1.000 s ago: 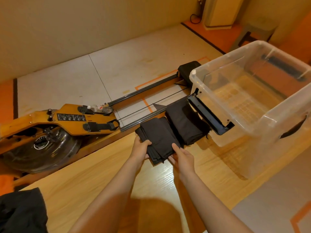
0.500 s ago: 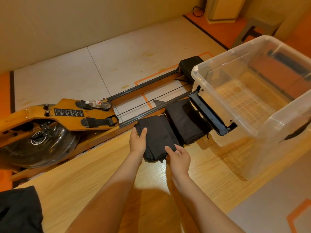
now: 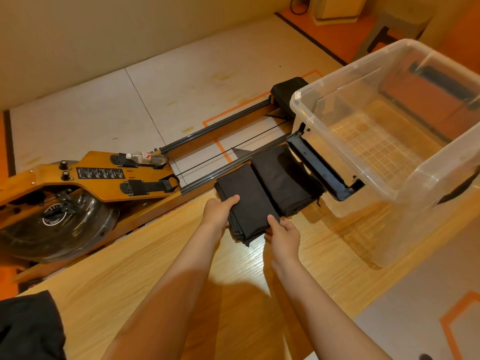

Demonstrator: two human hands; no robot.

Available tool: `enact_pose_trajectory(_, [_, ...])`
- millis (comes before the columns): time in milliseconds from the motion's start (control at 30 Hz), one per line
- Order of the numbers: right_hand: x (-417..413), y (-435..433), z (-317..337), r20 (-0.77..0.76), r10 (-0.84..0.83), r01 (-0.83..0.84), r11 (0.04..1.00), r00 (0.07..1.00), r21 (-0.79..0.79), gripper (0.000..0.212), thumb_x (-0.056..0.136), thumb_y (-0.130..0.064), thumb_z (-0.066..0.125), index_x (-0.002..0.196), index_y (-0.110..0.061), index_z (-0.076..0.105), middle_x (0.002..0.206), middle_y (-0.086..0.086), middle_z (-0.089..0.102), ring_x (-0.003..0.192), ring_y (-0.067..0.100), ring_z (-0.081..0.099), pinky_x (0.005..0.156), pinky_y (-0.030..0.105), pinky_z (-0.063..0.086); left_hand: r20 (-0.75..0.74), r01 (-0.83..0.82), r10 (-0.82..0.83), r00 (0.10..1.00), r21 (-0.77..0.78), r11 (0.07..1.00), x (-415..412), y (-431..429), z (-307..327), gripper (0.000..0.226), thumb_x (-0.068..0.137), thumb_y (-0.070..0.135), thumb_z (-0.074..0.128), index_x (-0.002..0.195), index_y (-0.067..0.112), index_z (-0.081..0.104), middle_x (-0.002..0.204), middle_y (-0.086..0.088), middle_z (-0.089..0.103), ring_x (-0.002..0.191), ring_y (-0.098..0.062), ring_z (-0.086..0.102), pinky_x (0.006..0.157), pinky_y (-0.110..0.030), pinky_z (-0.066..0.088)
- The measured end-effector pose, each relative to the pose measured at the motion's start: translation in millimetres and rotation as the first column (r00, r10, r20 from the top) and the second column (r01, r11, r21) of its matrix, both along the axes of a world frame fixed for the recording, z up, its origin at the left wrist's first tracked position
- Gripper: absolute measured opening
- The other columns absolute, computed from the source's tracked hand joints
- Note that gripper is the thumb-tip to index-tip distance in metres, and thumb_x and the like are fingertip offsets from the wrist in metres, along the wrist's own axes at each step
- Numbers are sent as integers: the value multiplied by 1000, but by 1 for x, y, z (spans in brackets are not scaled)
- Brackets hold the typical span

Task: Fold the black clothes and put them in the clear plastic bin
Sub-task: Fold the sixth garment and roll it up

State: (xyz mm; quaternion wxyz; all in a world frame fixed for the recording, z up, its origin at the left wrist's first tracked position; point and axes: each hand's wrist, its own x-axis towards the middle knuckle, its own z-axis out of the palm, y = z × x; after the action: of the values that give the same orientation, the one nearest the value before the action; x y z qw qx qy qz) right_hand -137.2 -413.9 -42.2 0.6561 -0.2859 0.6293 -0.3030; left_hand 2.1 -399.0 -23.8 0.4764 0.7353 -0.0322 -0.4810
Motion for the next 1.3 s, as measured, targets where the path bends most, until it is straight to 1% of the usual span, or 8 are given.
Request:
enact_pose_trajectory(200, [4, -4, 5, -52, -35, 31, 997, 998, -70, 20, 86, -13, 71, 94, -1, 58, 85, 9, 61, 78, 16, 58, 73, 26, 49, 201, 75, -93, 975, 93, 993, -17, 7, -6, 30, 79, 24, 80, 72, 14, 52, 83, -7, 68, 83, -25, 68, 77, -41, 58])
enact_pose_trajectory(433, [3, -9, 4, -51, -34, 29, 994, 998, -106, 19, 84, -11, 73, 90, -7, 55, 79, 3, 54, 73, 11, 54, 69, 21, 46, 39, 85, -87, 995, 46, 995, -26, 13, -11, 16, 95, 31, 60, 93, 20, 48, 107, -9, 64, 92, -26, 68, 61, -36, 61])
enact_pose_trajectory(667, [0, -2, 1, -50, -12, 6, 993, 999, -117, 24, 87, -11, 70, 102, -16, 51, 83, 3, 55, 80, 12, 55, 70, 19, 43, -1, 227, -227, 974, -4, 974, -11, 33, -16, 7, 102, 19, 48, 97, 13, 47, 110, -19, 66, 83, -31, 73, 78, -48, 59])
enact_pose_trajectory(833, [1, 11, 1, 10, 19, -18, 999, 1000, -40, 30, 95, -37, 56, 111, -12, 52, 95, 1, 57, 84, 17, 60, 79, 31, 52, 22, 297, -296, 955, -15, 955, -9, 33, -19, 18, 105, 20, 37, 115, 8, 46, 114, -21, 66, 81, -26, 74, 80, -42, 59])
enact_pose_trajectory(967, [4, 12, -2, 35, 33, -33, 999, 999, -6, 30, 94, -31, 61, 114, -11, 49, 94, 13, 63, 68, 16, 57, 62, 27, 50, -7, 272, -274, 962, -115, 955, -16, 26, -14, 16, 105, 13, 35, 111, 10, 50, 111, -18, 68, 84, -24, 73, 69, -31, 60])
enact_pose_trajectory(1067, [5, 7, -3, 16, 42, -42, 999, 999, -34, 34, 90, -15, 67, 117, -9, 48, 95, 12, 62, 75, 16, 60, 68, 27, 51, -34, 158, -161, 986, -72, 985, -10, 24, -15, 16, 104, 25, 41, 111, 12, 47, 106, -18, 69, 80, -26, 73, 64, -34, 60])
enact_pose_trajectory(1200, [4, 11, -7, -40, 71, -74, 993, 997, -87, 43, 85, -11, 71, 120, -10, 46, 83, 8, 57, 77, 17, 58, 77, 28, 49, 64, 52, -53, 997, 8, 999, 9, 17, -20, 58, 91, 47, 60, 114, -6, 54, 95, -28, 69, 74, -35, 72, 57, -38, 60])
enact_pose_trajectory(1300, [6, 13, -8, -62, 73, -80, 989, 995, -122, 51, 83, -11, 75, 120, -14, 41, 81, 5, 53, 77, 15, 56, 72, 22, 45, 167, 90, -100, 981, 67, 994, 16, 7, -18, 50, 92, 45, 60, 118, 5, 46, 93, -25, 69, 75, -37, 71, 67, -45, 61])
